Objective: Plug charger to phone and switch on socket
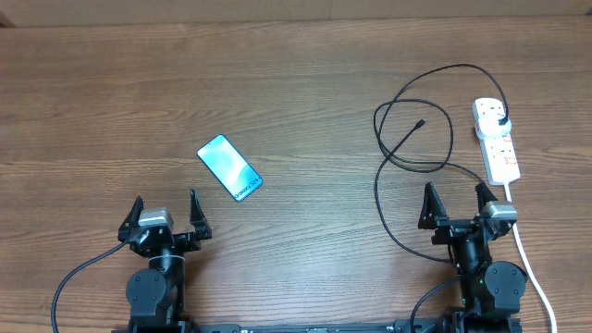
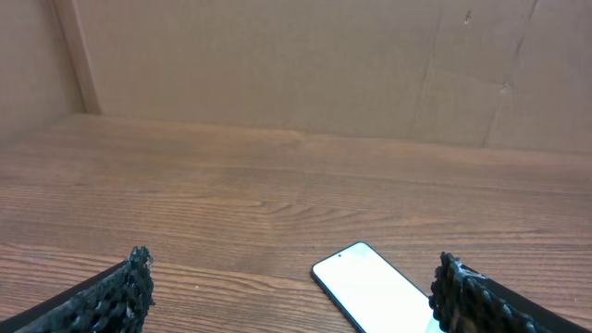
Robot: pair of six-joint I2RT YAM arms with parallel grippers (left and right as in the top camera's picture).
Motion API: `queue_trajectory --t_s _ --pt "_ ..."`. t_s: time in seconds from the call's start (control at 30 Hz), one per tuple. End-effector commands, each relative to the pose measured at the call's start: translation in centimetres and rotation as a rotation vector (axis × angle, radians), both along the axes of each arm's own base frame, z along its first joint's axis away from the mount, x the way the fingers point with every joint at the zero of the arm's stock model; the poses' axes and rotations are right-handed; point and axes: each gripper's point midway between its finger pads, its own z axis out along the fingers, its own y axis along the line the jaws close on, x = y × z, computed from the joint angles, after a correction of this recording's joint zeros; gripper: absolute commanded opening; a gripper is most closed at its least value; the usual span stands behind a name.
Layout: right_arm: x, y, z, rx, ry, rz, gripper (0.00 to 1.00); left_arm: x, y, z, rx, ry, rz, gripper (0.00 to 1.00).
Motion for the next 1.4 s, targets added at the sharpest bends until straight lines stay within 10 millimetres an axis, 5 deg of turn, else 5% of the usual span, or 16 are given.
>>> queue_trajectory --t_s 0.0,1.37 --pt "0.03 -0.18 -0.22 -0.004 -0.002 -0.009 1.00 -0.01 0.03 -0.04 0.018 -0.001 -0.002 0.99" --pt "0.03 -0.18 -0.24 -0.004 -0.002 -0.009 1.00 0.06 -0.56 0.33 0.015 -0.017 -0.037 1.00"
